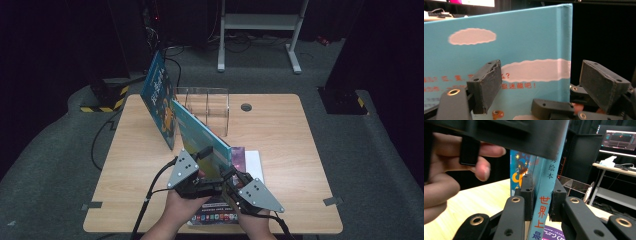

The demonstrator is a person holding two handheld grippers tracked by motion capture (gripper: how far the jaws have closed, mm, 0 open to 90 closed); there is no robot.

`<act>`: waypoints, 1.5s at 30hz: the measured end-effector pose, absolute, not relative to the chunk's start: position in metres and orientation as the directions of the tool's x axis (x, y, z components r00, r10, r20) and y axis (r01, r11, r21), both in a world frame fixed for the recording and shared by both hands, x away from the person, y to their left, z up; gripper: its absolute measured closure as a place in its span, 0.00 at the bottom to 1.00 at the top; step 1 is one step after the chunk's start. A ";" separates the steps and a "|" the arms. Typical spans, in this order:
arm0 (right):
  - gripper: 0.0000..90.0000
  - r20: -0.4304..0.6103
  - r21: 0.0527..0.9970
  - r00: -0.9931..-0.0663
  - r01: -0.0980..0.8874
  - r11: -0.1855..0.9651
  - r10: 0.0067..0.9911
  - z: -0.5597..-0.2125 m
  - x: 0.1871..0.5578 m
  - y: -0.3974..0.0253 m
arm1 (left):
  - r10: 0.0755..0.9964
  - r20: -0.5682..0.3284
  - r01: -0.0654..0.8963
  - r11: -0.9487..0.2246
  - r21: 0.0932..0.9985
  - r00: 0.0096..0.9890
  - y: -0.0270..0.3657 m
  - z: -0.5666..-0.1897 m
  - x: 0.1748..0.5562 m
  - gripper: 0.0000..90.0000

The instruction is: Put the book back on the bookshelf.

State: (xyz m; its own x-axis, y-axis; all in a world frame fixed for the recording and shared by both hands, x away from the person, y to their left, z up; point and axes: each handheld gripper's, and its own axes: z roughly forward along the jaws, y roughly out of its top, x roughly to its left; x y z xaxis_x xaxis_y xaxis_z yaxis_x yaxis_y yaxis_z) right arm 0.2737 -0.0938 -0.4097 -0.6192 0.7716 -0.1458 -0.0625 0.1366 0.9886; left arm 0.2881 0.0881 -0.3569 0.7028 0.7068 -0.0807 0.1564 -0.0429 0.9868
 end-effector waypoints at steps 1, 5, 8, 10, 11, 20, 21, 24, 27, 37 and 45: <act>0.86 -0.148 0.988 -0.622 -0.066 0.138 0.769 -0.410 0.273 -0.094 | 0.717 -0.069 0.158 -0.058 0.986 0.694 0.087 -0.357 0.287 0.17; 0.85 -0.160 0.987 -0.634 -0.079 0.143 0.756 -0.411 0.272 -0.092 | 0.744 -0.083 0.192 -0.062 0.980 0.663 0.091 -0.363 0.287 0.15; 0.84 -0.166 0.986 -0.651 -0.089 0.142 0.741 -0.413 0.270 -0.091 | 0.732 -0.121 0.224 -0.045 0.973 0.671 0.096 -0.366 0.288 0.12; 0.83 -0.166 0.986 -0.657 -0.091 0.141 0.735 -0.414 0.270 -0.090 | 0.726 -0.131 0.235 -0.043 0.971 0.676 0.097 -0.367 0.289 0.11; 0.81 -0.166 0.986 -0.671 -0.092 0.141 0.723 -0.416 0.270 -0.090 | 0.721 -0.139 0.244 -0.043 0.969 0.679 0.098 -0.368 0.289 0.10; 0.77 -0.179 0.983 -0.693 -0.104 0.149 0.699 -0.418 0.269 -0.086 | 0.716 -0.156 0.266 -0.043 0.963 0.680 0.099 -0.371 0.288 0.06; 0.76 -0.178 0.983 -0.697 -0.101 0.150 0.694 -0.419 0.269 -0.086 | 0.715 -0.158 0.270 -0.046 0.962 0.681 0.100 -0.371 0.288 0.06; 0.73 -0.186 0.981 -0.704 -0.101 0.163 0.686 -0.420 0.269 -0.084 | 0.720 -0.162 0.276 -0.043 0.960 0.675 0.101 -0.371 0.289 0.07; 0.73 -0.189 0.981 -0.709 -0.106 0.163 0.679 -0.421 0.269 -0.082 | 0.728 -0.153 0.269 -0.045 0.962 0.668 0.102 -0.372 0.287 0.08; 0.71 -0.207 0.977 -0.726 -0.126 0.169 0.656 -0.423 0.266 -0.077 | 0.780 -0.121 0.243 -0.041 0.969 0.614 0.104 -0.369 0.283 0.10; 0.68 -0.228 0.972 -0.743 -0.138 0.190 0.629 -0.425 0.265 -0.069 | 0.793 -0.118 0.254 -0.047 0.966 0.598 0.111 -0.368 0.283 0.07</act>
State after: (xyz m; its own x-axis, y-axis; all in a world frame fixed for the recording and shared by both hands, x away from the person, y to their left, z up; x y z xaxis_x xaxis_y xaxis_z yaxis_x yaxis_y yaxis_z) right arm 0.2650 -0.0689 -0.4251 -0.7433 0.6287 -0.2285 -0.1379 0.1902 0.9720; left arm 0.2827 0.1112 -0.3679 0.5980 0.7927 -0.1183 0.2539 -0.0474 0.9661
